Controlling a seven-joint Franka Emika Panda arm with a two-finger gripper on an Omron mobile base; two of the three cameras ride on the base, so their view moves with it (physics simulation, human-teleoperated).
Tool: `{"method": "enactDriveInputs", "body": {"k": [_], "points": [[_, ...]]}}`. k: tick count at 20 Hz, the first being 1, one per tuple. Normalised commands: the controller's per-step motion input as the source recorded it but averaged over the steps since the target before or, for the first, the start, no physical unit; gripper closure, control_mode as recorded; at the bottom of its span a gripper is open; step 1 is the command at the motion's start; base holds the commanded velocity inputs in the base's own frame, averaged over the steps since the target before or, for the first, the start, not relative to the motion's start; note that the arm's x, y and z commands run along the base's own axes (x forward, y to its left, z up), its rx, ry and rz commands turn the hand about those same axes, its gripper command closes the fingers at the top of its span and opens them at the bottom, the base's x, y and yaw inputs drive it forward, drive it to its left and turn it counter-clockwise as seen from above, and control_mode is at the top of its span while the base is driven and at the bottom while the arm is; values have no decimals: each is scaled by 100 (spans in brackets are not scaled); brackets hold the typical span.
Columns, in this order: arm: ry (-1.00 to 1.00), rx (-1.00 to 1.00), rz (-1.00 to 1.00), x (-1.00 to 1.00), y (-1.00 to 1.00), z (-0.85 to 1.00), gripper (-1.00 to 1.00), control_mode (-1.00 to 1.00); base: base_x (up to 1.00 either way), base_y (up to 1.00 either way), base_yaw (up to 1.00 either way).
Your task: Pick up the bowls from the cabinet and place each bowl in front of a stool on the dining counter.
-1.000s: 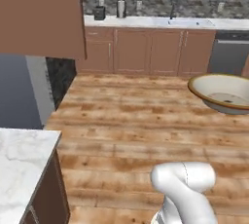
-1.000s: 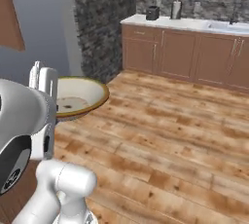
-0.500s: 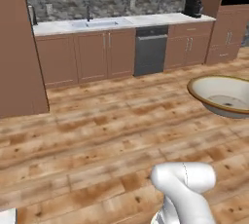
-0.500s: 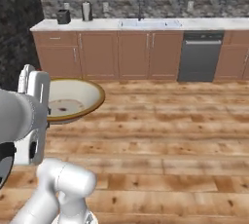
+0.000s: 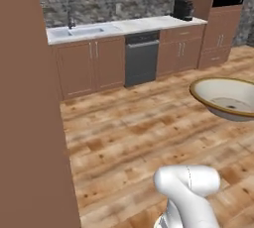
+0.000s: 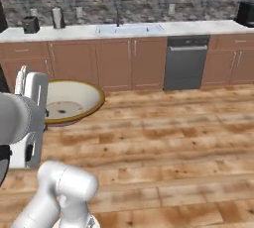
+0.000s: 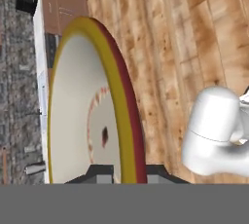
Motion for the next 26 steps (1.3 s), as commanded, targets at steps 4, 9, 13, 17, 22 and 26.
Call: {"method": "enactDriveInputs", "body": {"k": [4, 9, 13, 17, 22, 26], "points": [[0, 0, 0, 0, 0, 0, 100, 100, 35, 7, -82], [0, 0, 0, 0, 0, 0, 100, 100, 8, 14, -93], [0, 0, 0, 0, 0, 0, 100, 100, 38, 42, -85], [0, 0, 0, 0, 0, 0, 100, 100, 92, 93, -57], [0, 0, 0, 0, 0, 0, 100, 100, 100, 100, -37], [0, 0, 0, 0, 0, 0, 100, 100, 100, 100, -37]]}}
